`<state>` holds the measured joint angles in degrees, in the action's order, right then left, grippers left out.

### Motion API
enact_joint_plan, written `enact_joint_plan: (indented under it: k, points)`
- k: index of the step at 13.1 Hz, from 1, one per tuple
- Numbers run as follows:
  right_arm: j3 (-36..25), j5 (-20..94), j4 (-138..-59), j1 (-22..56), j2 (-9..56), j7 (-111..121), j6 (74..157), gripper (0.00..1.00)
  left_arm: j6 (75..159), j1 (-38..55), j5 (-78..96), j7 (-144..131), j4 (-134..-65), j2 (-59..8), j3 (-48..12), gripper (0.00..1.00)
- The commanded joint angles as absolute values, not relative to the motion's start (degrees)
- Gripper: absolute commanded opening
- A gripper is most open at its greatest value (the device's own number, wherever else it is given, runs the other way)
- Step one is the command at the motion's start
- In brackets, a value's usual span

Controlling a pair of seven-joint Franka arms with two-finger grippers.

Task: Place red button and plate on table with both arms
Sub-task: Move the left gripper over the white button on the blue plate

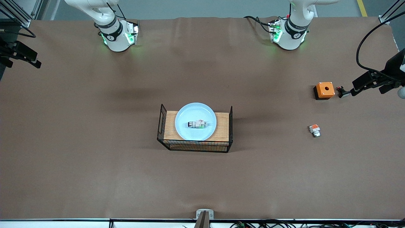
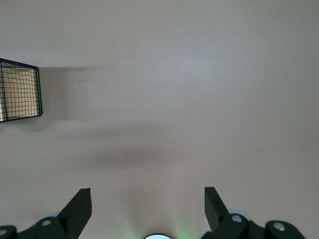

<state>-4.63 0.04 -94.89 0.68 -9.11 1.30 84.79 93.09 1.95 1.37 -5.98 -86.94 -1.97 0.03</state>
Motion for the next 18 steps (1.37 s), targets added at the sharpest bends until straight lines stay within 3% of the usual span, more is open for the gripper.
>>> enact_joint_plan:
  k: [1, 7, 14, 18]
  points:
    - [-4.0, 0.3, -96.2, -0.3, -10.7, 2.1, 84.9, 1.00, 93.2, 1.8, 0.9, -6.3, -86.1, -2.1, -0.4, 1.00]
    - [-4.1, 0.4, -96.2, -0.3, -10.6, 2.1, 84.8, 1.00, 92.7, 1.9, 4.4, -7.6, -86.0, -1.7, -1.7, 1.00]
    - [-4.1, 0.3, -93.2, -0.2, -9.6, 2.1, 83.8, 1.00, 92.5, 2.0, 7.9, -47.2, -81.9, -2.0, -20.4, 1.00]
    - [-4.5, -0.3, -93.0, -1.1, -7.0, 2.0, 83.8, 1.00, 97.1, 2.3, 9.9, -66.2, -81.0, -4.4, -27.7, 1.00]
